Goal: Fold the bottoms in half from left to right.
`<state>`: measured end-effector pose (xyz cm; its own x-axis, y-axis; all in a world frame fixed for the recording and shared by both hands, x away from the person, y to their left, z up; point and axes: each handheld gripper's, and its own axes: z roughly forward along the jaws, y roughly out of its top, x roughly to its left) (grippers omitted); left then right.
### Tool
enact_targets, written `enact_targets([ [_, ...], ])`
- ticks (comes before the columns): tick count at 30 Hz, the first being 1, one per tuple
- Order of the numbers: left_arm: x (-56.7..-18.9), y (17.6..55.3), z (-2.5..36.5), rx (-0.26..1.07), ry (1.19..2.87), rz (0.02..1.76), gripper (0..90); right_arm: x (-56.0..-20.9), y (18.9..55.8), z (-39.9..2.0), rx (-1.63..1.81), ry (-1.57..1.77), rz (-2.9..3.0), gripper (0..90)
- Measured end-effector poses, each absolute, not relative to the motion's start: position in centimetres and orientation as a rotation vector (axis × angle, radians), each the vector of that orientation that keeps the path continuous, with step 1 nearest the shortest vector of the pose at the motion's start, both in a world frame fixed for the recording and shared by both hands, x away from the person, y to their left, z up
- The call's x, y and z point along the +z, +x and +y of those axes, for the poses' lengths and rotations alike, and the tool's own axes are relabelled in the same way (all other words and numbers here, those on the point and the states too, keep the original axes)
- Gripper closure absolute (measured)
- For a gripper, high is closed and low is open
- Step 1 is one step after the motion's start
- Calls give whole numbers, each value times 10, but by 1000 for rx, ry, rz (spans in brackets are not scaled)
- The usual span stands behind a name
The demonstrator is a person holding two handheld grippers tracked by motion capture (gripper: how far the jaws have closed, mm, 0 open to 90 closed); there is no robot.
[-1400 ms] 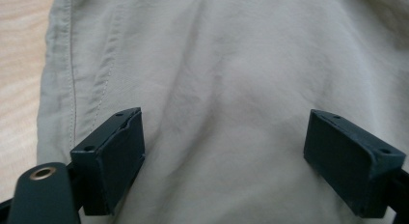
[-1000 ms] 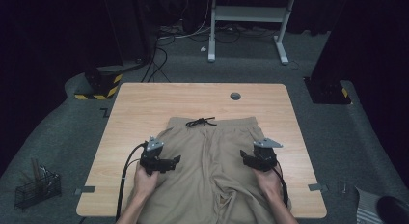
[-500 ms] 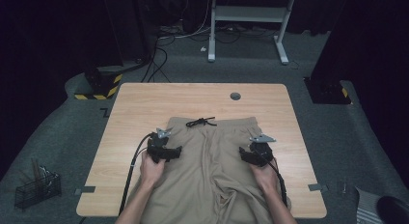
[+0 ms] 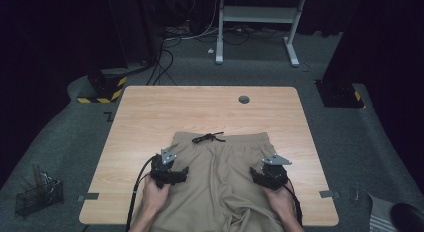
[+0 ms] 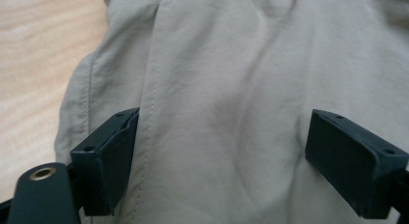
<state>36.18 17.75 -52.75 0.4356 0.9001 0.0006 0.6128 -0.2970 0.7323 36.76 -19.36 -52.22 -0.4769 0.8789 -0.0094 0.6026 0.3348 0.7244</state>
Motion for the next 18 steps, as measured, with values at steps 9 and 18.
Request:
enact_targets([
  [9, -523, 365, 180, 522, 2072, 1223, 151, -508, 383, -189, 1026, 1323, 2180, 373],
  [18, -513, 399, 178, 516, 2005, 1220, 194, -521, 415, -167, 927, 1304, 2203, 380],
])
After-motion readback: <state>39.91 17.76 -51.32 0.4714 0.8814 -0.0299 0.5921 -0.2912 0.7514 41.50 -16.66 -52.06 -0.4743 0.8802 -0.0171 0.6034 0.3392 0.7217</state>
